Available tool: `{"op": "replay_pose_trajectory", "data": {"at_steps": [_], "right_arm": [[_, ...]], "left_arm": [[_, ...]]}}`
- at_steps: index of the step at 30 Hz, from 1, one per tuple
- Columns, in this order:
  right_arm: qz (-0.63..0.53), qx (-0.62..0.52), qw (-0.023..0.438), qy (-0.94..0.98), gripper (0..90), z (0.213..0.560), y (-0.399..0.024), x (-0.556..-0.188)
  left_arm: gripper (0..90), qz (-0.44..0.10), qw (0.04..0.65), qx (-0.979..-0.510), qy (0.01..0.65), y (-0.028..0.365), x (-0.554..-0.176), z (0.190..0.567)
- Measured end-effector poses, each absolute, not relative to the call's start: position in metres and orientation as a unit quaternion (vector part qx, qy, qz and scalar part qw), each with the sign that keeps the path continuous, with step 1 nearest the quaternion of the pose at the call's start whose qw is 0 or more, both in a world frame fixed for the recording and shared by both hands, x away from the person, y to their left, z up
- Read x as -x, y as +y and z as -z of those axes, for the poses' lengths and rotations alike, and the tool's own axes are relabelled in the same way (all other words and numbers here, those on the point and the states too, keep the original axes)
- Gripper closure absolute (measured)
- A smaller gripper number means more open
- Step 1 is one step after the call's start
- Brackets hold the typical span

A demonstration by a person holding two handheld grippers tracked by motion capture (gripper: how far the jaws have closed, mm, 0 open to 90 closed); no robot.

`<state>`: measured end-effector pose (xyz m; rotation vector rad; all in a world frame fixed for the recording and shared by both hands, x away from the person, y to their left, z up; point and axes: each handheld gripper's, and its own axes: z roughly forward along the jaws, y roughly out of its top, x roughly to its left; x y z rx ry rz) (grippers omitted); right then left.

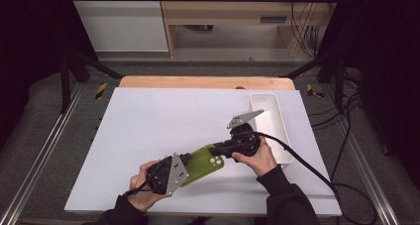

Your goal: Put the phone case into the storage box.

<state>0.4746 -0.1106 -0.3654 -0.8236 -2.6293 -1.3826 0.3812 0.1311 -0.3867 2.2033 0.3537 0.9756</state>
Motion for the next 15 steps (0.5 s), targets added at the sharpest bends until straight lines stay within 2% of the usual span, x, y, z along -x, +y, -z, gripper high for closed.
{"op": "replay_pose_trajectory", "data": {"at_steps": [15], "right_arm": [[0.455, 0.265, 0.024, -0.85, 79.2, 0.3642, -0.111, -0.4735]], "left_arm": [[85.1, -0.369, 0.348, -0.85, 0.143, 0.1313, -0.3838, 0.387]]}}
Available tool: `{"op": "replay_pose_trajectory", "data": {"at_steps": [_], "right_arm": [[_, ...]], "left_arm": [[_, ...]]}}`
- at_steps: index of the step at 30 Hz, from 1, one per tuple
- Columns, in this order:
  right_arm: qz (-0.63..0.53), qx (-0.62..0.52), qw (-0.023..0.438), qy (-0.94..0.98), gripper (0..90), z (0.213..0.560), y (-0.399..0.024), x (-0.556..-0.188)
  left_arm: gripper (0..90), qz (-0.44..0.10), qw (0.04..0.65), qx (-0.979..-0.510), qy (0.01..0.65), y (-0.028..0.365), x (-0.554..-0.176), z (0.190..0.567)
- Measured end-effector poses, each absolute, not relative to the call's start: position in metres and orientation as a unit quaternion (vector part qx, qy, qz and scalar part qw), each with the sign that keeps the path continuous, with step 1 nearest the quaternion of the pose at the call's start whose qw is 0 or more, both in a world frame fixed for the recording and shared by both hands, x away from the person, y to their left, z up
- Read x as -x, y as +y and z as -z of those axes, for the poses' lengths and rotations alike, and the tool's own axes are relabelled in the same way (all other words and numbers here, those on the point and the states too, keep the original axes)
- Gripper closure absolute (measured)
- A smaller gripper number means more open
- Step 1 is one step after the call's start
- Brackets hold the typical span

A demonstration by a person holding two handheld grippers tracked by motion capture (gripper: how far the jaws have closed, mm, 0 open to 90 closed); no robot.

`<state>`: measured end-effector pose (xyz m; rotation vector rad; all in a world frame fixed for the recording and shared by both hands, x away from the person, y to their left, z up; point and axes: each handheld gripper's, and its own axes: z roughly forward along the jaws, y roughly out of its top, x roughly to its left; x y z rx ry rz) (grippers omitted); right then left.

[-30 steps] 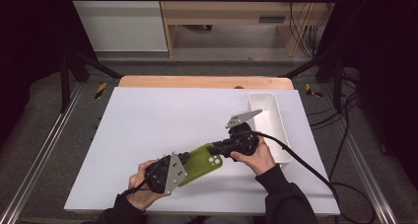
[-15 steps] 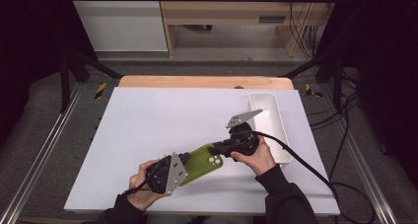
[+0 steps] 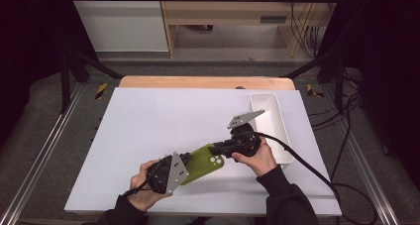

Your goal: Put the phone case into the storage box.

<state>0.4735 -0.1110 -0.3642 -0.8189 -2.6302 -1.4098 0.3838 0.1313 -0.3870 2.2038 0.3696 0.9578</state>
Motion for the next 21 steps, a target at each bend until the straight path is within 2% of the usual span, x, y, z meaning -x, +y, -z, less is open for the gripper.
{"op": "replay_pose_trajectory", "data": {"at_steps": [6, 11, 15, 17, 21], "right_arm": [[0.455, 0.265, 0.017, -0.85, 79.2, 0.364, -0.111, -0.473], [0.456, 0.264, 0.015, -0.85, 79.3, 0.365, -0.11, -0.474], [0.455, 0.267, 0.007, -0.849, 79.3, 0.364, -0.111, -0.474], [0.458, 0.267, 0.0, -0.848, 79.3, 0.363, -0.112, -0.474], [0.457, 0.264, -0.011, -0.849, 79.3, 0.362, -0.113, -0.474]], "left_arm": [[83.5, -0.363, 0.356, -0.848, 0.15, 0.132, -0.386, 0.388], [77.8, -0.355, 0.362, -0.847, 0.157, 0.132, -0.388, 0.389], [69.0, -0.344, 0.38, -0.841, 0.172, 0.135, -0.39, 0.387], [61.2, -0.327, 0.398, -0.837, 0.187, 0.139, -0.394, 0.385], [54.1, -0.311, 0.414, -0.831, 0.201, 0.143, -0.397, 0.383]]}}
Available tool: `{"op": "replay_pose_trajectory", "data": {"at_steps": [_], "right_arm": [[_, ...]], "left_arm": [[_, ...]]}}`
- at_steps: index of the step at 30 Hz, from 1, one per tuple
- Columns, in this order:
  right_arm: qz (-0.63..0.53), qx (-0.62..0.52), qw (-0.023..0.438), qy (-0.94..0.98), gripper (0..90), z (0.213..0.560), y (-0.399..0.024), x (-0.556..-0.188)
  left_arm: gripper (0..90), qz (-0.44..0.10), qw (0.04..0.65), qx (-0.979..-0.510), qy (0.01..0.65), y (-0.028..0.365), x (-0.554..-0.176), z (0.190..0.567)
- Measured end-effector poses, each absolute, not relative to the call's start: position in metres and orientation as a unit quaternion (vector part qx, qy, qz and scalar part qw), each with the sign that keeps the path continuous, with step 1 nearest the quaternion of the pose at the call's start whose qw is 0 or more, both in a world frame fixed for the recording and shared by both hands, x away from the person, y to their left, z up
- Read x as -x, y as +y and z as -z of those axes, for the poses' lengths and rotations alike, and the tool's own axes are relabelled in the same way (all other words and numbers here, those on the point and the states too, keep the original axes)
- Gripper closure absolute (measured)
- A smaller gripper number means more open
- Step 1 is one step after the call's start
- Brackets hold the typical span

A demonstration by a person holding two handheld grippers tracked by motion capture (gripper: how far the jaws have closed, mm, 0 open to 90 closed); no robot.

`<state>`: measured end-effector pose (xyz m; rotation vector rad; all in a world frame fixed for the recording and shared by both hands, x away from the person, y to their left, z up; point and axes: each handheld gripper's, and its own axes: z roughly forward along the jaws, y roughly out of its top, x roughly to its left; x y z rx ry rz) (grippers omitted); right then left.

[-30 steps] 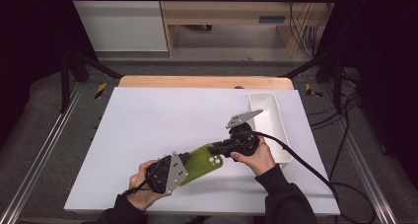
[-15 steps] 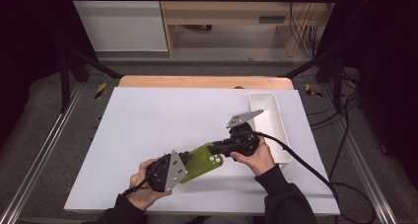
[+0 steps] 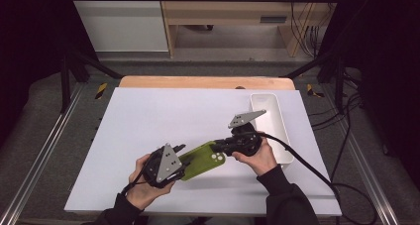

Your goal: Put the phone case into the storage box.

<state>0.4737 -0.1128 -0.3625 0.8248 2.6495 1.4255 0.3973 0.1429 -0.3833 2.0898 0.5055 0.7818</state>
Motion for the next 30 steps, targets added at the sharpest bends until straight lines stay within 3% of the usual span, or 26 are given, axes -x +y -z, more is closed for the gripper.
{"op": "replay_pose_trajectory", "data": {"at_steps": [18, 30], "right_arm": [[-0.452, -0.259, 0.051, 0.852, 79.2, 0.353, -0.122, -0.472], [-0.442, -0.253, 0.085, 0.857, 79.2, 0.343, -0.132, -0.467]], "left_arm": [[17.8, -0.236, 0.503, -0.774, 0.303, 0.177, -0.422, 0.38], [3.5, -0.216, 0.53, -0.753, 0.325, 0.197, -0.432, 0.382]]}}
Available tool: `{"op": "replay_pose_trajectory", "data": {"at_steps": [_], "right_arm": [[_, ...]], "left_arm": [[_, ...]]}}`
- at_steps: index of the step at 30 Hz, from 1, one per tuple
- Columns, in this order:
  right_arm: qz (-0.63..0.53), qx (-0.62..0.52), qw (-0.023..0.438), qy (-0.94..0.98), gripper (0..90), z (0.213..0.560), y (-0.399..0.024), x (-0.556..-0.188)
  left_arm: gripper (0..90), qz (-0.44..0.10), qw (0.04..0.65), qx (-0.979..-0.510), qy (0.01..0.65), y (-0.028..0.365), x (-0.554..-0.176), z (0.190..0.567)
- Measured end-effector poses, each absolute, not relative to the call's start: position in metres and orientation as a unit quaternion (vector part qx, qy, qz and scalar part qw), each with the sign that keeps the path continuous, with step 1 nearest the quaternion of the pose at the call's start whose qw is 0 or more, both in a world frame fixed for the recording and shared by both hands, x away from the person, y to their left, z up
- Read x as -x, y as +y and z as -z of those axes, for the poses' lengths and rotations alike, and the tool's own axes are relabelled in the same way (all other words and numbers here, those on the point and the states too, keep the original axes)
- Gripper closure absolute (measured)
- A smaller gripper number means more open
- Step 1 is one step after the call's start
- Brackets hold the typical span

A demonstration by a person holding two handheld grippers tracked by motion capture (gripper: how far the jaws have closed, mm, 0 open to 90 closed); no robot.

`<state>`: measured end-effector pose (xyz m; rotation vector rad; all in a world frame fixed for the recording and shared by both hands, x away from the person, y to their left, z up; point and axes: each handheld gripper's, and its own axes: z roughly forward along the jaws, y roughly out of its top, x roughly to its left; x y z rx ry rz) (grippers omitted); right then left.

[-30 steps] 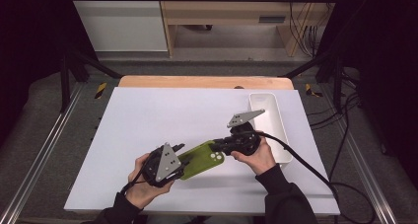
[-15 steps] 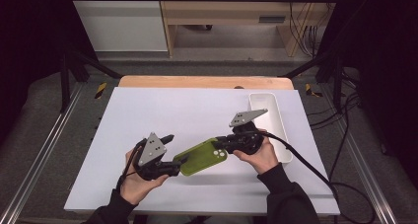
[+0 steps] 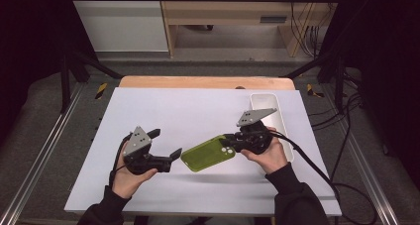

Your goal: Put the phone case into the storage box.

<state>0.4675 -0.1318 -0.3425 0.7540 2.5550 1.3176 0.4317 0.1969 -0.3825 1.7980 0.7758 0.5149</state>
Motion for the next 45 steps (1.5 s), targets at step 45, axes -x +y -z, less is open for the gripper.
{"op": "replay_pose_trajectory", "data": {"at_steps": [45], "right_arm": [[-0.411, -0.25, 0.174, 0.859, 79.2, 0.288, -0.166, -0.455]], "left_arm": [[1.0, -0.215, 0.535, -0.734, 0.36, 0.246, -0.45, 0.413]]}}
